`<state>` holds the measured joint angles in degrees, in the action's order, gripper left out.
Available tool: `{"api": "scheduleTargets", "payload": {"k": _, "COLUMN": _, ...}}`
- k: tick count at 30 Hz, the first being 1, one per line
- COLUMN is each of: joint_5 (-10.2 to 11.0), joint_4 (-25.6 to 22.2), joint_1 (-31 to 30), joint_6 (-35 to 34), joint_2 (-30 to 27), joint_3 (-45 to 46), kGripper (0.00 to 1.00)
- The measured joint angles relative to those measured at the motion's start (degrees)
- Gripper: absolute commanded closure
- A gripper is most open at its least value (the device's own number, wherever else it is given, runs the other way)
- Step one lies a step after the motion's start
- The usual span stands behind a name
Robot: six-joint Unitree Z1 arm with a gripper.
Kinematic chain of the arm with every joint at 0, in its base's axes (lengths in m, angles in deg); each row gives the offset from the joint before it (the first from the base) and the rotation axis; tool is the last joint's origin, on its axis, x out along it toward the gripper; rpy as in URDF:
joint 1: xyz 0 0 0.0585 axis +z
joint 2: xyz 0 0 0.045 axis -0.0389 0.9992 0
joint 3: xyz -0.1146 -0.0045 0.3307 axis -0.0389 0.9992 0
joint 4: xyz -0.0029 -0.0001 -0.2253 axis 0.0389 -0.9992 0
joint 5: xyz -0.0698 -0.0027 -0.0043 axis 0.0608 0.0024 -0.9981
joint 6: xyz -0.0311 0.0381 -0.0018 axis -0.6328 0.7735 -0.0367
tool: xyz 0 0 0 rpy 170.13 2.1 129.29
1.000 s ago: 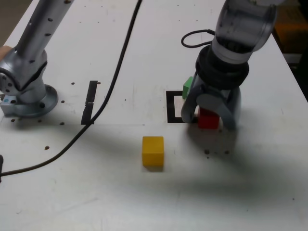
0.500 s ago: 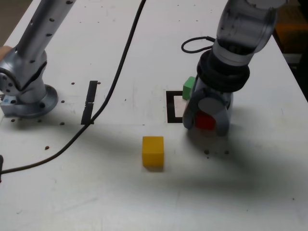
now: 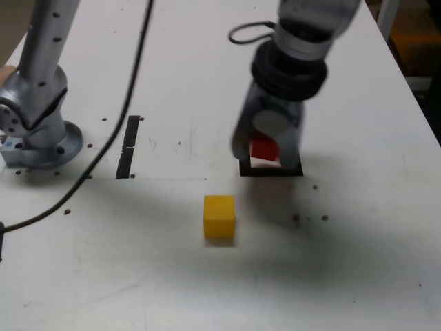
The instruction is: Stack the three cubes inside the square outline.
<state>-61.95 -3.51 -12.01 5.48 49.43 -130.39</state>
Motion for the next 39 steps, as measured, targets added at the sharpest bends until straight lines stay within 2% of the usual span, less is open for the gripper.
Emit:
{"api": "scheduleTargets", "payload": {"k": 5, "joint_5": 0.0, "joint_4": -0.4, "joint_1": 0.6, "joint_6": -0.1, "joint_2": -1.6, "joint_3": 2.1, "kGripper": 0.76}}
{"api": "scheduleTargets", "payload": {"k": 12, "joint_5": -1.9, "joint_4": -0.4, "joint_1": 0.8, "joint_6": 0.0, "joint_2": -2.0, "joint_3": 2.9, "kGripper": 0.76}}
{"api": "scheduleTargets", "payload": {"k": 16, "joint_5": -3.3, "joint_4": -0.3, "joint_1": 1.0, "joint_6": 0.5, "joint_2": -1.2, "joint_3": 2.9, "kGripper": 0.76}}
{"api": "scheduleTargets", "payload": {"k": 24, "joint_5": -4.6, "joint_4": 1.2, "joint_1": 1.7, "joint_6": 1.6, "joint_2": 1.3, "joint_3": 1.7, "kGripper": 0.76}}
{"api": "scheduleTargets", "payload": {"k": 31, "joint_5": -4.4, "joint_4": 1.9, "joint_1": 3.4, "joint_6": 3.0, "joint_2": 3.4, "joint_3": 0.8, "kGripper": 0.76}}
{"api": "scheduleTargets", "payload": {"k": 39, "joint_5": -3.2, "joint_4": 3.3, "joint_1": 5.6, "joint_6": 4.4, "joint_2": 4.1, "joint_3": 0.8, "kGripper": 0.76}}
